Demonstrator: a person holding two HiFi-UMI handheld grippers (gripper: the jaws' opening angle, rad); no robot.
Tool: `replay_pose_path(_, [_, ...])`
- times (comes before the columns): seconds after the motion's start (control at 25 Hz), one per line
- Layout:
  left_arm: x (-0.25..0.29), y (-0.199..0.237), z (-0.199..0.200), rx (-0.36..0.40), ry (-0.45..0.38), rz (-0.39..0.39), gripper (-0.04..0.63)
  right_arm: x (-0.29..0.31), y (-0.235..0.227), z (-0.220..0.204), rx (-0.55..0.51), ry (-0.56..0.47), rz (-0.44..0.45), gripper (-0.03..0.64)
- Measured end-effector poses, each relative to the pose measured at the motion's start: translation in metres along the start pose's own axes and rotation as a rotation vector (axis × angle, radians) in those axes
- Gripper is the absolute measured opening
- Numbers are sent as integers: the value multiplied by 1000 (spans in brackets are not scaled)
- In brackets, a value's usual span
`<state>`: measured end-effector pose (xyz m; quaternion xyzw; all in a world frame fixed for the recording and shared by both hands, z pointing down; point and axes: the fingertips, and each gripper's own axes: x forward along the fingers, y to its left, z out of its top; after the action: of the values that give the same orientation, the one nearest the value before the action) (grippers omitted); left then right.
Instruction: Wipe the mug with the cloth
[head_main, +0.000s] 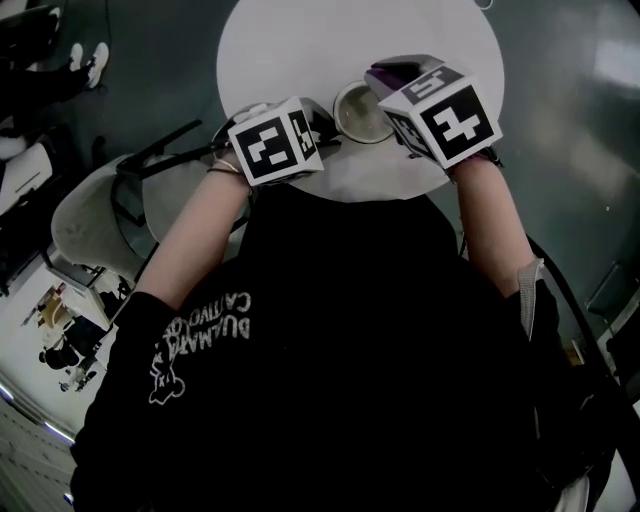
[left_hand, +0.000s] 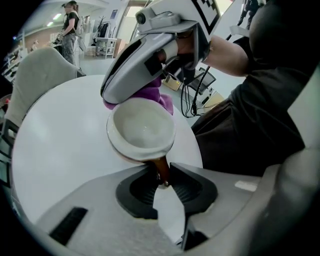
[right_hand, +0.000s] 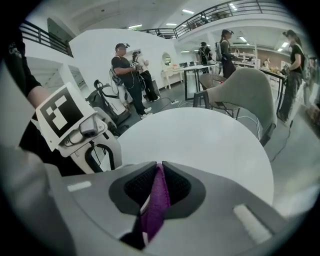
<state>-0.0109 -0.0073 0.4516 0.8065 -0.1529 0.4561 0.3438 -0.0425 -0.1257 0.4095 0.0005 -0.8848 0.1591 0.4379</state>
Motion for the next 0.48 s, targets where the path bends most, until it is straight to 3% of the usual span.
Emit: replay_pose_path(0.48, [0,0,0,-7,-13,11,71,7,13,5,-214,82,-28,38])
